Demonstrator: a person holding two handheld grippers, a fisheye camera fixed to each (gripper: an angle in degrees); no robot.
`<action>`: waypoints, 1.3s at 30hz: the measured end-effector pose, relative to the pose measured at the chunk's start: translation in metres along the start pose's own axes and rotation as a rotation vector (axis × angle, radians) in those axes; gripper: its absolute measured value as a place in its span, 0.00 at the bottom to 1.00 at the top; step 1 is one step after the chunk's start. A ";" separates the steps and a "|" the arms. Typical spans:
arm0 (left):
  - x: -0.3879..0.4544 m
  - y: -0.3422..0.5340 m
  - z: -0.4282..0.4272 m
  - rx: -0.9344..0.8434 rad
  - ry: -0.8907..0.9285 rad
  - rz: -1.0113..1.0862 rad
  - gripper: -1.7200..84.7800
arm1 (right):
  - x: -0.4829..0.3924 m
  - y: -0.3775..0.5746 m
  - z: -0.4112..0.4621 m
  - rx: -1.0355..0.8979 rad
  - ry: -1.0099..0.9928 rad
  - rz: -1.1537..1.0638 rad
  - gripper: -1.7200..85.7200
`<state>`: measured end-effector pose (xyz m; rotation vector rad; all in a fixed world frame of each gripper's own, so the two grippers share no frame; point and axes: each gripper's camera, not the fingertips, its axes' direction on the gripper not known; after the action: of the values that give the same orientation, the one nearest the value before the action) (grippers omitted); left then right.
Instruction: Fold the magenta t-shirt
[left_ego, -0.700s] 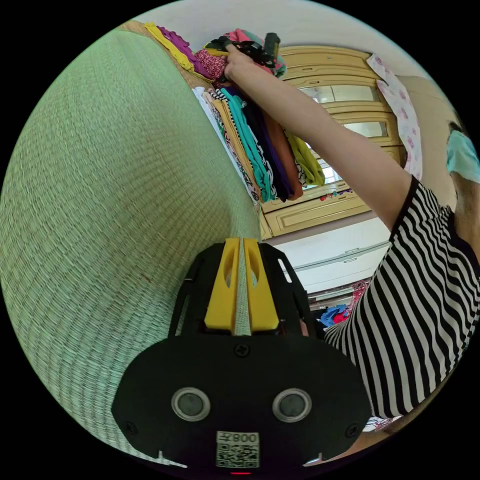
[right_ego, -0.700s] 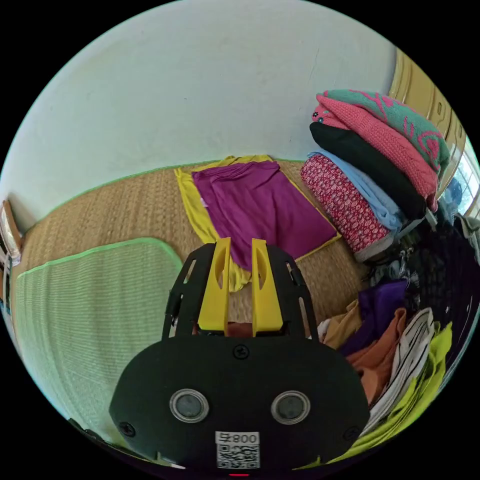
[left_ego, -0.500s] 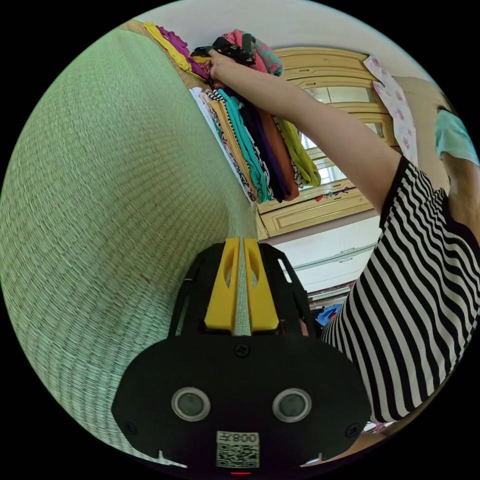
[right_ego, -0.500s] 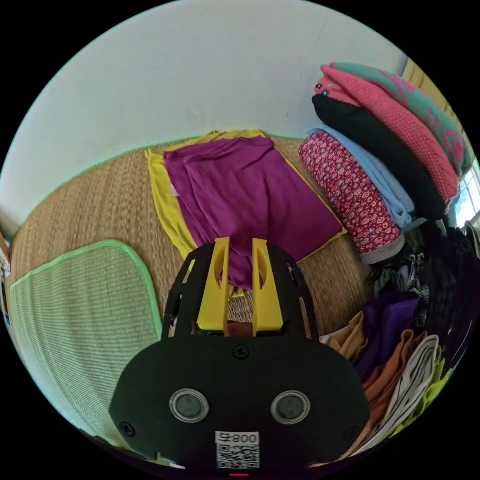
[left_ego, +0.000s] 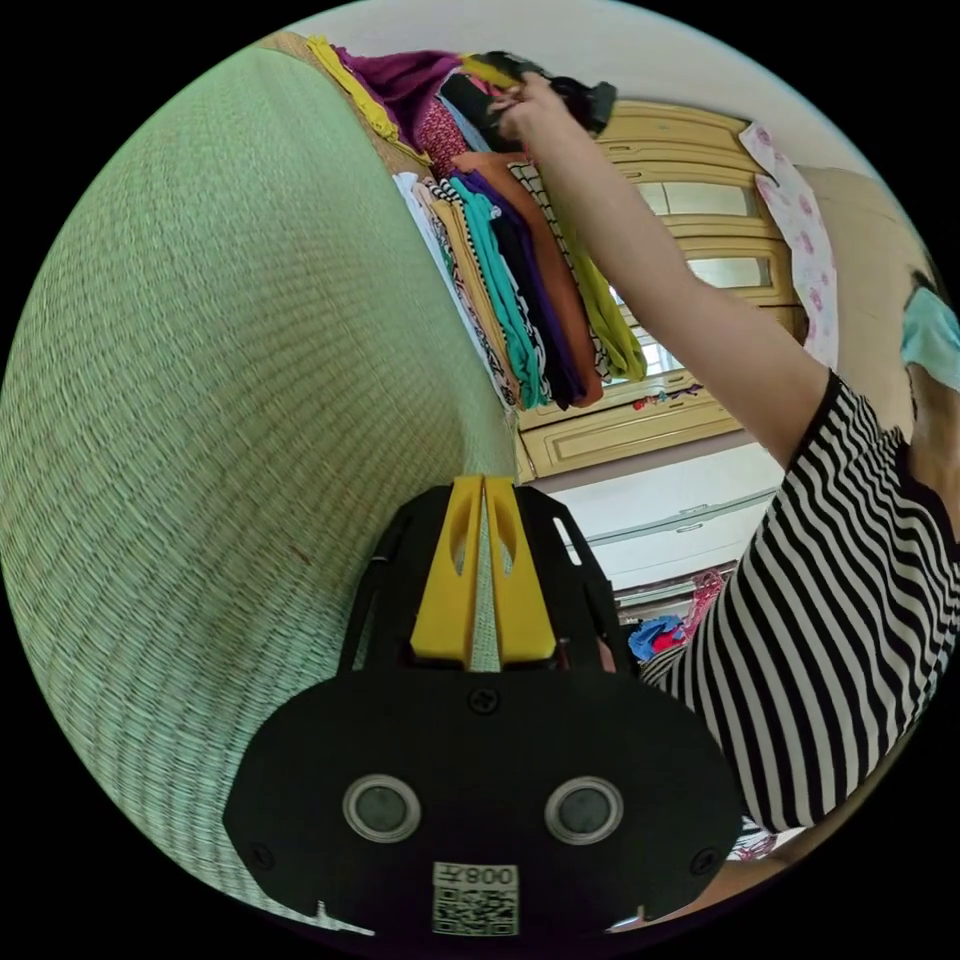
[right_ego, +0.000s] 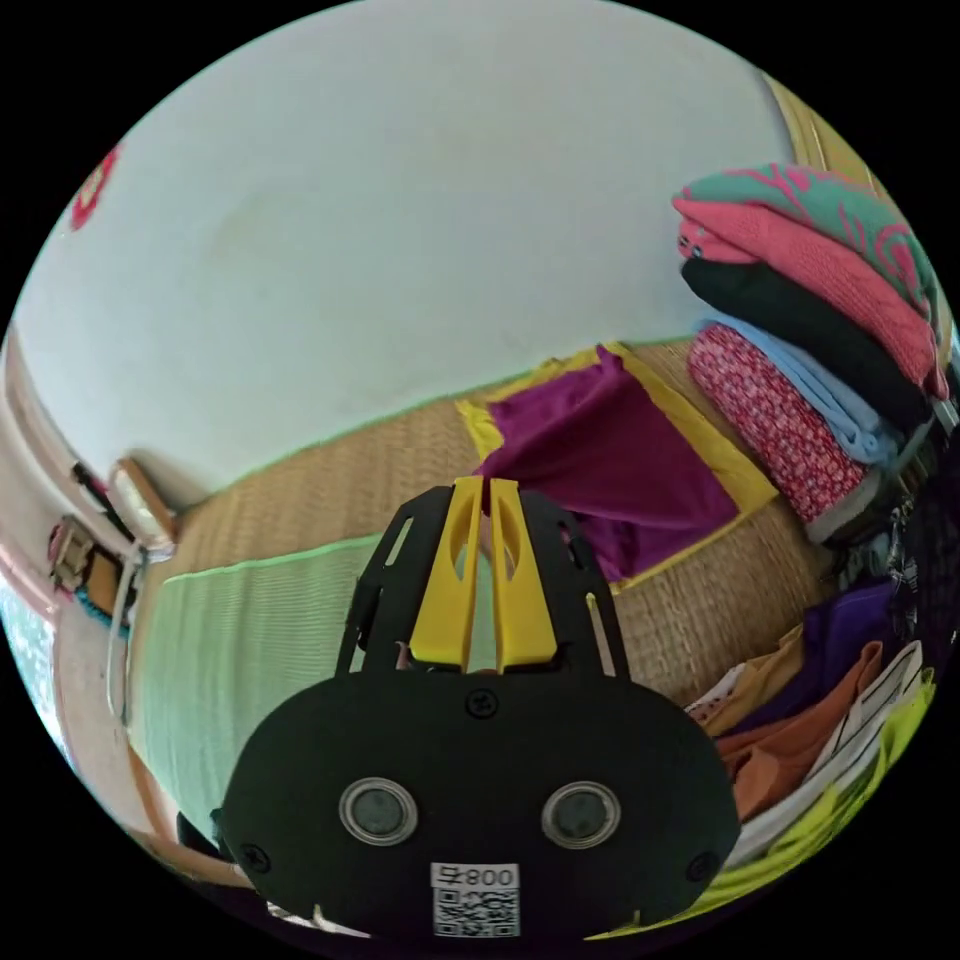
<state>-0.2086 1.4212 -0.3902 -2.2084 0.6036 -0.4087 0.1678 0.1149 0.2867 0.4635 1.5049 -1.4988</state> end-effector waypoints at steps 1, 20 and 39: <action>0.001 0.007 -0.008 0.008 -0.015 -0.003 0.03 | -0.015 0.004 -0.019 0.012 -0.061 -0.034 0.03; 0.090 0.284 -0.208 0.593 0.096 -0.212 0.14 | -0.186 0.253 -0.217 -0.254 -0.573 -0.292 0.07; 0.110 0.315 -0.272 0.528 -0.163 -0.308 0.15 | -0.128 0.345 -0.165 -0.444 -0.100 0.024 0.06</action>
<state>-0.3353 1.0140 -0.4500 -1.7966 0.0478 -0.4767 0.4512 0.3734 0.1621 0.1402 1.6836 -1.1054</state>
